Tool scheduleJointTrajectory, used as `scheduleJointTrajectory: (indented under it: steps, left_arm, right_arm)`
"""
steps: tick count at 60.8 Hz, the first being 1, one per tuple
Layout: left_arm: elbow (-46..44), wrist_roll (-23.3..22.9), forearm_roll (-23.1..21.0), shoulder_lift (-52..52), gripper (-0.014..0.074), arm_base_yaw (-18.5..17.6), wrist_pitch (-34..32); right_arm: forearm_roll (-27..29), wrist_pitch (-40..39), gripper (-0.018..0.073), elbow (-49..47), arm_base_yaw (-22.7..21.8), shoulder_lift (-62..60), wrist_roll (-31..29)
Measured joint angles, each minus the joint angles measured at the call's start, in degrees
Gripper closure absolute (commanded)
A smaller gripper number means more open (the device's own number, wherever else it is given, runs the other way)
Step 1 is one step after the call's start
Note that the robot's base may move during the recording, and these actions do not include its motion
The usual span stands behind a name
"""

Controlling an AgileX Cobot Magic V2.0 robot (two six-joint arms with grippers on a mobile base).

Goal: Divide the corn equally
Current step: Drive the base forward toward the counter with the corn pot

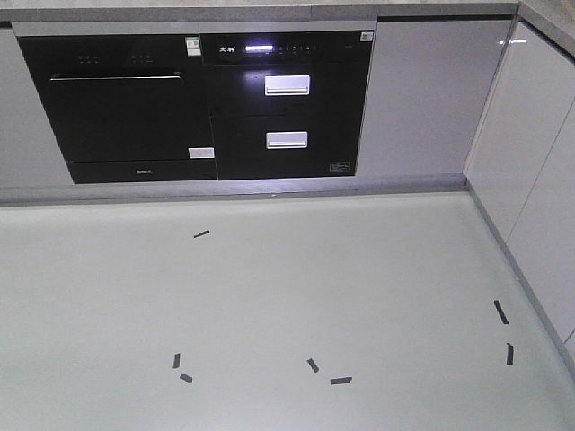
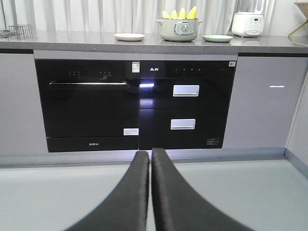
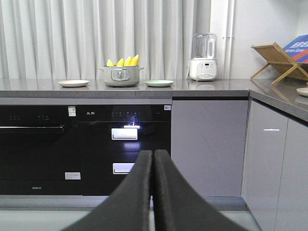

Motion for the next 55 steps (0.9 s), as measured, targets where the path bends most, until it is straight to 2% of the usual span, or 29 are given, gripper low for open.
scheduleJointTrajectory:
  steps: [55]
  left_arm:
    - [0.00, 0.00, 0.00, 0.00, 0.0603, 0.00, 0.00]
  right_arm:
    - [0.00, 0.00, 0.0564, 0.00, 0.00, 0.00, 0.00]
